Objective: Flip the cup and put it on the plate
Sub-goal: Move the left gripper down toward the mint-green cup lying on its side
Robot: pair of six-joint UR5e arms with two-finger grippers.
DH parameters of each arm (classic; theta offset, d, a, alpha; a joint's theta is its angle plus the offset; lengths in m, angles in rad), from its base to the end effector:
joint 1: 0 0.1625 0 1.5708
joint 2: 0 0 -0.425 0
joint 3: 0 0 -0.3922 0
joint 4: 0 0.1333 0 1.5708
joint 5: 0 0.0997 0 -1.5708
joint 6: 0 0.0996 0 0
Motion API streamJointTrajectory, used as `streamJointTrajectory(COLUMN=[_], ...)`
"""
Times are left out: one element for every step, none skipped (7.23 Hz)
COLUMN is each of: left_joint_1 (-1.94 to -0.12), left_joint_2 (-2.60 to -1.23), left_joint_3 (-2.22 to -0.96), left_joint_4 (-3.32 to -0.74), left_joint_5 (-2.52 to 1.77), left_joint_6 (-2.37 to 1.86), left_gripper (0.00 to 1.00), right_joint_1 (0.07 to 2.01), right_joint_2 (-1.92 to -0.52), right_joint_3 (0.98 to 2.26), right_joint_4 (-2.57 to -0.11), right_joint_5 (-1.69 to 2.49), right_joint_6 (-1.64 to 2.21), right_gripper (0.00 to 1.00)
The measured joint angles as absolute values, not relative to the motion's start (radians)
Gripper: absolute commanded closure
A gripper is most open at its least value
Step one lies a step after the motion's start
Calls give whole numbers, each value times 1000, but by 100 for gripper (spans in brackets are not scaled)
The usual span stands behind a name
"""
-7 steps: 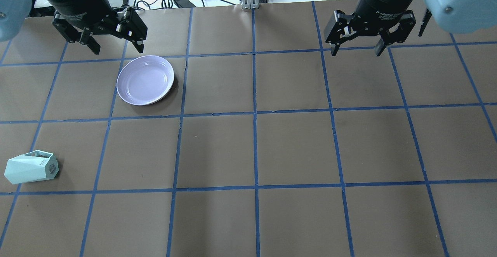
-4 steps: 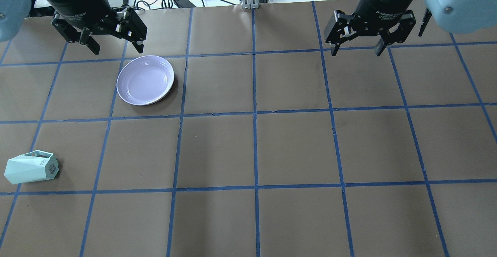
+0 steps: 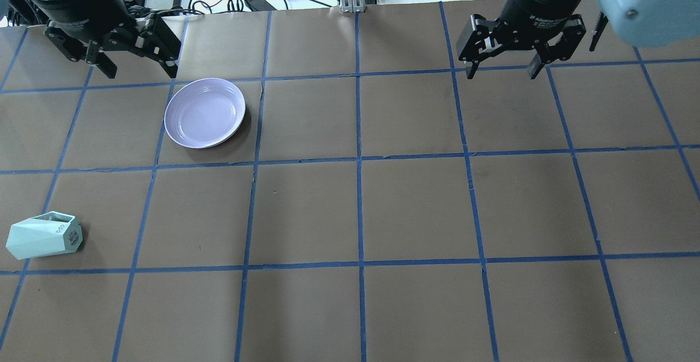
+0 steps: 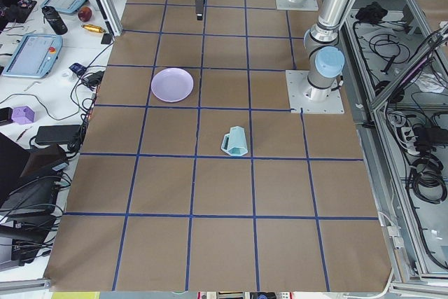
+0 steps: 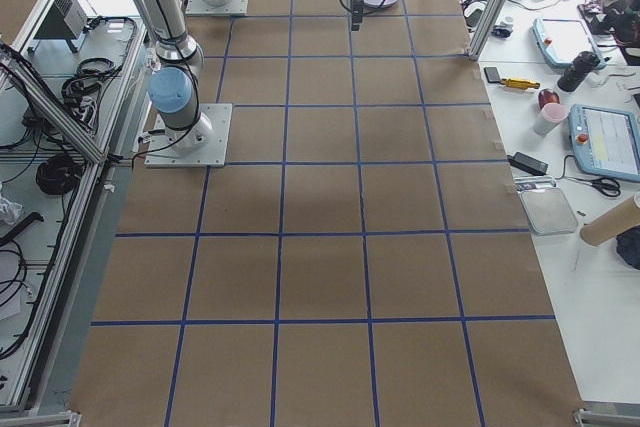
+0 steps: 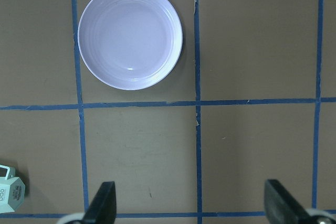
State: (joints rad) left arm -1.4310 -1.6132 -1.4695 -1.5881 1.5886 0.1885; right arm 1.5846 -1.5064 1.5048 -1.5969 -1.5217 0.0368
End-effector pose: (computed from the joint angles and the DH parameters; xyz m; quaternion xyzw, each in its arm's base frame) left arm -0.0587 -0.5266 0.5148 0.0242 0.9995 -0.0191 0.0122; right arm 0.1454 -0.5200 0.4906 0.0112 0.9995 -0.0132 0.0249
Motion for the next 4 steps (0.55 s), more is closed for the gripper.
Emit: streamJointTrajectory(left_joint_1=[-1380, -1327, -1271, -1210], left_joint_2=[-1611, -1611, -1611, -1613], left_joint_3=[-1470, -1470, -1472, -1473], left_joint_4=[-1607, -1626, -1636, -1643], left_joint_5=[1587, 1586, 1585, 1584], left_joint_6=[255, 323, 407, 501], left_gripper=[0, 0, 0, 0], right_joint_1=[1585, 1585, 1585, 1585], right_joint_2=[-1506, -1506, -1506, -1506], right_joint_3=[1505, 1505, 1505, 1505], right_joint_4=[-1597, -1597, -1597, -1597], right_joint_5=[-1522, -1522, -1522, -1522], right_joint_6=[37, 37, 37, 37], right_gripper=[0, 0, 0, 0])
